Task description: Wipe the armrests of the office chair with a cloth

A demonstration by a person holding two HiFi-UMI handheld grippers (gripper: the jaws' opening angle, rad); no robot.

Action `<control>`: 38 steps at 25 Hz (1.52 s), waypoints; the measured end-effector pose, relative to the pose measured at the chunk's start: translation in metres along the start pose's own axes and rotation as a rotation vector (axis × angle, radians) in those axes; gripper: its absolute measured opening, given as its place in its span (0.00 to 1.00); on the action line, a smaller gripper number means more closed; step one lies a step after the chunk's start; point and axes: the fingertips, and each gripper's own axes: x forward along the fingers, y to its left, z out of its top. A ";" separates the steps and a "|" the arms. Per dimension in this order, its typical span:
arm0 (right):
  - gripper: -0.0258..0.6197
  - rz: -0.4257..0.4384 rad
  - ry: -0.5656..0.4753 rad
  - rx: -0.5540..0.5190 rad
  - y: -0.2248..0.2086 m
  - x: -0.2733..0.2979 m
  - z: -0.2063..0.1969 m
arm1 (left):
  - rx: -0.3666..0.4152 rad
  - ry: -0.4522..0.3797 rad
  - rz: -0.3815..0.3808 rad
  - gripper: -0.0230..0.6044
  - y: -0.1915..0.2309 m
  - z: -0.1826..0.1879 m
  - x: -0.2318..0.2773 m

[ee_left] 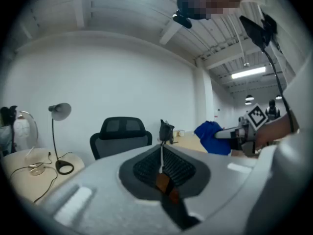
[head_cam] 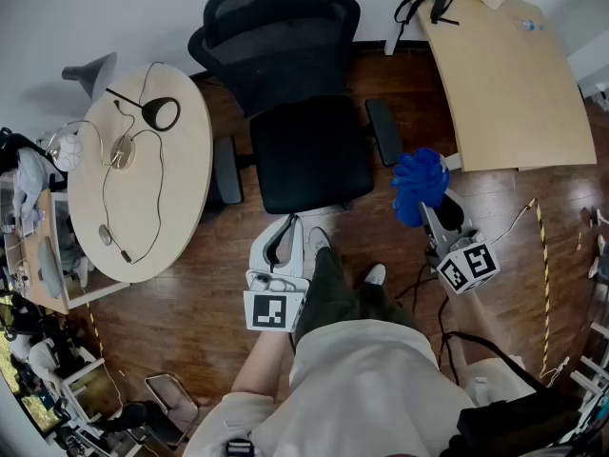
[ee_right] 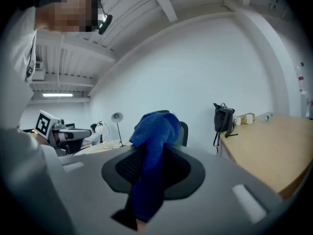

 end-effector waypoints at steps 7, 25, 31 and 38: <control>0.19 -0.094 0.123 -0.051 -0.088 0.179 -0.069 | 0.024 0.033 -0.053 0.04 0.081 -0.055 0.131; 0.19 -0.188 0.623 -0.155 -0.210 0.123 -0.207 | -0.104 0.124 -0.020 0.04 -0.020 -0.106 0.180; 0.19 -0.149 0.553 -0.080 -0.157 0.107 -0.240 | -0.132 0.126 -0.003 0.04 0.026 -0.134 0.179; 0.18 0.353 0.318 -0.118 0.023 0.269 -0.154 | -0.164 0.064 0.247 0.04 0.132 -0.143 0.124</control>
